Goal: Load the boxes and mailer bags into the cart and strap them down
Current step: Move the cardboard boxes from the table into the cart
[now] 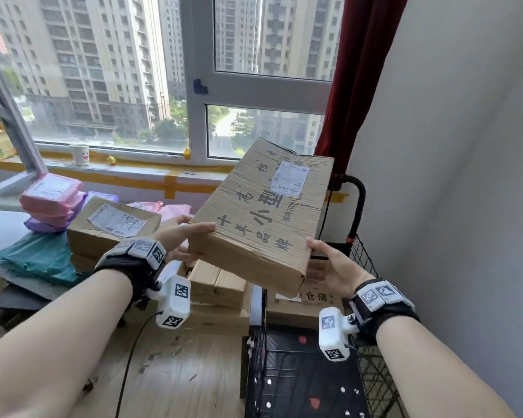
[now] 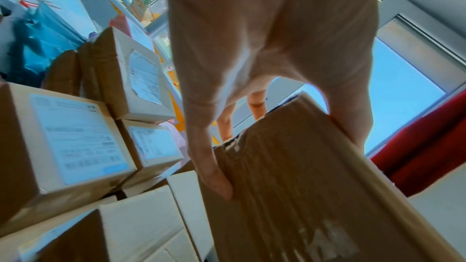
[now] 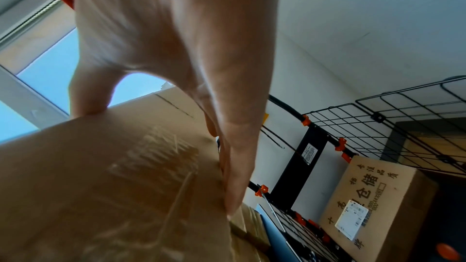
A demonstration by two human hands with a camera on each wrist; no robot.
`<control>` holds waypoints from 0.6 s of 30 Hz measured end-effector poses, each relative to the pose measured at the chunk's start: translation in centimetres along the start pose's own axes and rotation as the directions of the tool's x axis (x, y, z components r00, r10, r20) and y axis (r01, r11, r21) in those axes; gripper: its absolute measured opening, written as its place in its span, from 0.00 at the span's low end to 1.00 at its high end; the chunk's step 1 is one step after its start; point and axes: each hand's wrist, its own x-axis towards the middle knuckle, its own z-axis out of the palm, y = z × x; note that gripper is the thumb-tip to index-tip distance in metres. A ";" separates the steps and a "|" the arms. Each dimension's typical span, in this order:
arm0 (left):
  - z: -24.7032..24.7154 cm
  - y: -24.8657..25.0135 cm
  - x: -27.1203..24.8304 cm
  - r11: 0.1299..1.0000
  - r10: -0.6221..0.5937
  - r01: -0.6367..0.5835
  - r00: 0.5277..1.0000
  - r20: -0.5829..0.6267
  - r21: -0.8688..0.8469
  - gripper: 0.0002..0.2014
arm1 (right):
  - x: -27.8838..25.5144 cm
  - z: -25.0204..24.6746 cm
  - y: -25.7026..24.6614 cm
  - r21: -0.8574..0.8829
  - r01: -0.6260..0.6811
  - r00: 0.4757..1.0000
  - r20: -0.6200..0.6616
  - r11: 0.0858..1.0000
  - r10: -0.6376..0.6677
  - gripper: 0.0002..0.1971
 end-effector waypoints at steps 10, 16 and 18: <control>14.6 0.8 2.0 0.992 -0.032 0.026 0.998 -0.048 -0.126 0.40 | 1.0 -8.9 -1.5 0.096 0.041 0.989 -0.143 0.995 -0.027 0.44; 23.5 -0.9 3.5 0.982 -0.057 0.089 0.980 0.190 -0.168 0.52 | 2.5 -12.7 -3.4 0.153 0.048 0.997 -0.065 0.987 -0.039 0.38; 25.5 -0.8 4.1 0.967 -0.049 0.098 0.977 0.208 -0.234 0.51 | 2.7 -13.7 -4.0 0.182 0.051 0.996 -0.075 0.982 -0.038 0.43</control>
